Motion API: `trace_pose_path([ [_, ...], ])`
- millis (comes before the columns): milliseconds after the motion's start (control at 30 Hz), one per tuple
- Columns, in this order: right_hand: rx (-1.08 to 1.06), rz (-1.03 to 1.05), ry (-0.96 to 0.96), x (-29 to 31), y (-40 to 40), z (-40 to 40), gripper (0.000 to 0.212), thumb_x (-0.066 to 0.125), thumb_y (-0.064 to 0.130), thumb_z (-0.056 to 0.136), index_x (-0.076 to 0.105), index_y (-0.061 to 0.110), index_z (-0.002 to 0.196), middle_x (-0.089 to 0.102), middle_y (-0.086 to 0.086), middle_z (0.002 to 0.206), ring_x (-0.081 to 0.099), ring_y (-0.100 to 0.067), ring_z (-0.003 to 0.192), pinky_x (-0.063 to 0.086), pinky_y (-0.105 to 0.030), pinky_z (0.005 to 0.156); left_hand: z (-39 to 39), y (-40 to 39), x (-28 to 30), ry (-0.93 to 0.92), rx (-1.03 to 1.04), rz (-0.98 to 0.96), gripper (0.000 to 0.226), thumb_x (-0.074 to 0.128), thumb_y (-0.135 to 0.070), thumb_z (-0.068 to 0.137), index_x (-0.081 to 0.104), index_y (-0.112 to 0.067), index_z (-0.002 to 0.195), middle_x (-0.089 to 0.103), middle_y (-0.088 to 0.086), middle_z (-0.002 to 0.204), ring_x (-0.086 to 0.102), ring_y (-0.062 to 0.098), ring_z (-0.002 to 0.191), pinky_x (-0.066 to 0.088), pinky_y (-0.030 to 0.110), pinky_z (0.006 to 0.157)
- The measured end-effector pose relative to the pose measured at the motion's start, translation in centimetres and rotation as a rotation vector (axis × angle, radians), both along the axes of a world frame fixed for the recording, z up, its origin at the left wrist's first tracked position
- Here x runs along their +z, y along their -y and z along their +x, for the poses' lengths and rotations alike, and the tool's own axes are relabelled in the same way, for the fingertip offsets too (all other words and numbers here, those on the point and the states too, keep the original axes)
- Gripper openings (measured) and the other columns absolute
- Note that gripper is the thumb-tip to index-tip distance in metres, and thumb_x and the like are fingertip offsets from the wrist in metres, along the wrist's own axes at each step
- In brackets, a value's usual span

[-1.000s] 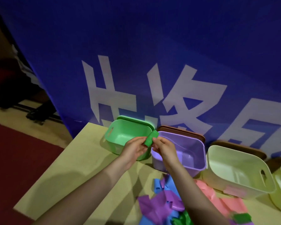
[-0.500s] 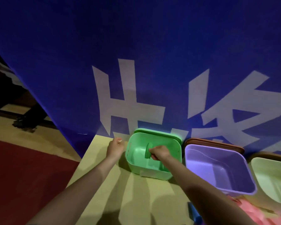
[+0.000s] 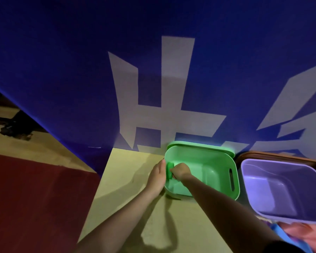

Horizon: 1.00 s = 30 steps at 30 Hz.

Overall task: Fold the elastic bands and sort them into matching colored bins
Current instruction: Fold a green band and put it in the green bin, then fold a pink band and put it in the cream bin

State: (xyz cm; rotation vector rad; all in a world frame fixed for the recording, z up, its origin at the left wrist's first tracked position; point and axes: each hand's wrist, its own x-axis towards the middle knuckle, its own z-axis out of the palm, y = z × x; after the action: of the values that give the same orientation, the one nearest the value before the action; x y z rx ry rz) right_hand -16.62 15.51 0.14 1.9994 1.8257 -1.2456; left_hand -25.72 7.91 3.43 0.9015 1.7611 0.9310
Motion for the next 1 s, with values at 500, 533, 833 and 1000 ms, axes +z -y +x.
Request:
trace_pose_path([
  [500, 0.078, 0.187, 0.075, 0.1, 0.1, 0.6, 0.026, 0.061, 0.034, 0.088, 0.064, 0.008, 0.091, 0.063, -0.008, 0.084, 0.062, -0.028, 0.088, 0.039, -0.028, 0.068, 0.1, 0.0, -1.1, 0.044, 0.065, 0.033, 0.036, 0.029, -0.036, 0.103, 0.061, -0.019, 0.101, 0.064, 0.004, 0.104, 0.059, 0.017, 0.099, 0.046, 0.031, 0.086],
  [533, 0.092, 0.181, 0.064, 0.3, 0.1, 0.7, 0.025, 0.06, 0.034, 0.089, 0.063, 0.011, 0.081, 0.06, -0.006, 0.078, 0.06, -0.026, 0.082, 0.037, -0.027, 0.066, 0.1, 0.0, -1.0, 0.034, 0.066, 0.031, 0.037, 0.029, -0.037, 0.102, 0.061, -0.018, 0.103, 0.064, 0.004, 0.105, 0.059, 0.018, 0.099, 0.046, 0.033, 0.089],
  [833, 0.092, 0.174, -0.038, 3.0, 0.5, 2.6, 0.029, 0.062, 0.035, 0.09, 0.065, 0.009, 0.078, 0.062, -0.009, 0.077, 0.056, -0.021, 0.075, 0.046, -0.029, 0.073, -0.1, 0.4, 0.9, -0.14, 0.016, -0.005, 0.039, 0.032, -0.039, 0.101, 0.062, -0.015, 0.1, 0.066, 0.004, 0.097, 0.061, 0.022, 0.092, 0.045, 0.033, 0.078],
  [1000, -0.125, 0.232, -0.449, 7.4, 3.1, 6.2, 0.011, 0.063, 0.017, 0.089, 0.066, 0.013, 0.079, 0.065, -0.004, 0.069, 0.058, -0.013, 0.062, 0.052, -0.028, 0.068, 0.1, 1.1, 3.5, -0.445, 0.092, 0.108, 0.032, 0.053, -0.025, 0.095, 0.057, -0.011, 0.125, 0.059, 0.008, 0.122, 0.051, 0.025, 0.116, 0.041, 0.036, 0.094],
])
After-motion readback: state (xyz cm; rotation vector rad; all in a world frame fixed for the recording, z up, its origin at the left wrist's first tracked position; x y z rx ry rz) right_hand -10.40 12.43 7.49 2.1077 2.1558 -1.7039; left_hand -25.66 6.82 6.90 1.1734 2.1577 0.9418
